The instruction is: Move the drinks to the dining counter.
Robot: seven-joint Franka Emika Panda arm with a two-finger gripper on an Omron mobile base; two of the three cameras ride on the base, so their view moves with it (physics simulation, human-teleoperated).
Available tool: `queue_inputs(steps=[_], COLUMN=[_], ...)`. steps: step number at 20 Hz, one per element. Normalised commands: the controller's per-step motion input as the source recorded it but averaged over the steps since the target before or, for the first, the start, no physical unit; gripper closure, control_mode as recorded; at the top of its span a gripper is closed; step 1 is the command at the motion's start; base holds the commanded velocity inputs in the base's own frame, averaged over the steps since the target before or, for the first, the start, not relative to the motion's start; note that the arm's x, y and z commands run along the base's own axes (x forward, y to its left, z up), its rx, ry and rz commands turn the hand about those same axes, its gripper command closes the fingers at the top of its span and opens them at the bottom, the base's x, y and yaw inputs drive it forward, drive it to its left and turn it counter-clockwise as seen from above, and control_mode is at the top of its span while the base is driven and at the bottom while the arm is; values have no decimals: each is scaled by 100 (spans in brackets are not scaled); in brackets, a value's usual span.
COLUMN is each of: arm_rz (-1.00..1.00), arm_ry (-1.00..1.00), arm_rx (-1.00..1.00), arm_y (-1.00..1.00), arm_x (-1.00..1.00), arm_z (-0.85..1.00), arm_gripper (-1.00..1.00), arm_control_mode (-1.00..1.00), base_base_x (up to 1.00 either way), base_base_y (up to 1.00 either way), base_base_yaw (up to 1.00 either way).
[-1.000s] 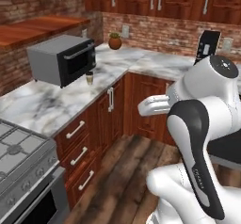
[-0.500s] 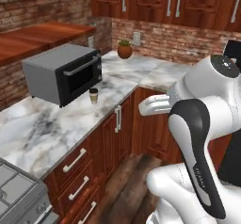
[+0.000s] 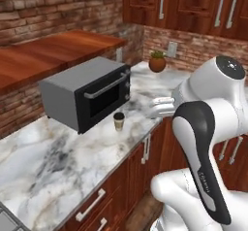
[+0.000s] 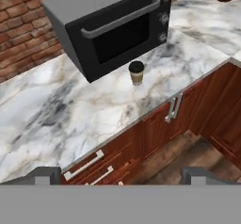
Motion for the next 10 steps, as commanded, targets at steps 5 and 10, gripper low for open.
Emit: queue_inputs(steps=[5, 10], arm_rz=[0, 0], arm_ry=[0, 0], arm_rx=[0, 0], arm_y=[0, 0], arm_x=[0, 0], arm_z=[0, 0], arm_gripper=[-100, -100], arm_control_mode=[100, 100], base_base_x=[92, 84], base_base_y=[-11, -48], base_base_yaw=[28, 10])
